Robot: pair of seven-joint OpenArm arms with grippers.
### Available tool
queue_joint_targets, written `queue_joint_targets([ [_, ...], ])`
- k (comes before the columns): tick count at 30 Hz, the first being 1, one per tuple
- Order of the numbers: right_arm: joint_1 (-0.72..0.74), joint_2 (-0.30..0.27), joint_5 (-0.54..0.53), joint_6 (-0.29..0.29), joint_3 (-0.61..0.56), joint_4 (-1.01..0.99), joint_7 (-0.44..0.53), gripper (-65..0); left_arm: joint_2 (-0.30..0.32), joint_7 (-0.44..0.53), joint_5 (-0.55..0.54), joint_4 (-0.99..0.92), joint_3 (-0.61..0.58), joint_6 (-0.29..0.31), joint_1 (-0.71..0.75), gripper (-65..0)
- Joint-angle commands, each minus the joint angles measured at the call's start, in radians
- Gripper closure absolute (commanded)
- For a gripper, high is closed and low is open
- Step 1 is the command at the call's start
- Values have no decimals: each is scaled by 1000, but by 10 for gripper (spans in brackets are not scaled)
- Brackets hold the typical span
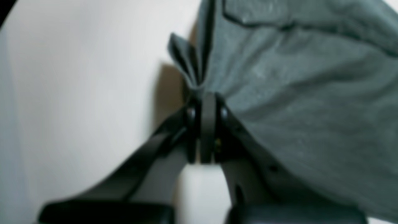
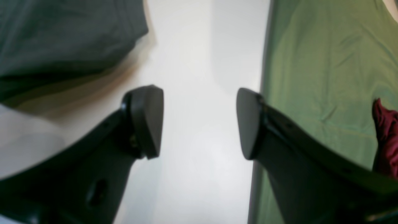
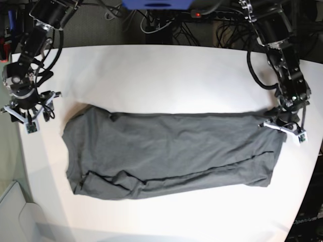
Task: Layout the t-shirt on the table in an organized manner, then fold the t-shirt properly
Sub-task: 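Lower the left gripper and grasp the shirt end corner, then lower the right gripper and grasp the opposite shirt end corner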
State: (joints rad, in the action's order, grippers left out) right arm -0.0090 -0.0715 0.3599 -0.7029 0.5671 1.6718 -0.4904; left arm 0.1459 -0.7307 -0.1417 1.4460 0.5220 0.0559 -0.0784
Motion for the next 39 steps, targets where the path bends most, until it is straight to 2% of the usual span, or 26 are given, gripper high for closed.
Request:
queue_joint_targets([
  [1, 16, -12, -8, 5, 1, 21, 22, -377, 7, 13, -5, 31, 2, 3, -21, -2],
  [7, 14, -12, -8, 5, 4, 21, 22, -421, 5, -22, -6, 51, 2, 3, -21, -2],
  [39, -12, -14, -8, 5, 4, 21, 22, -419, 5, -22, -2, 40, 2, 3, -19, -2],
])
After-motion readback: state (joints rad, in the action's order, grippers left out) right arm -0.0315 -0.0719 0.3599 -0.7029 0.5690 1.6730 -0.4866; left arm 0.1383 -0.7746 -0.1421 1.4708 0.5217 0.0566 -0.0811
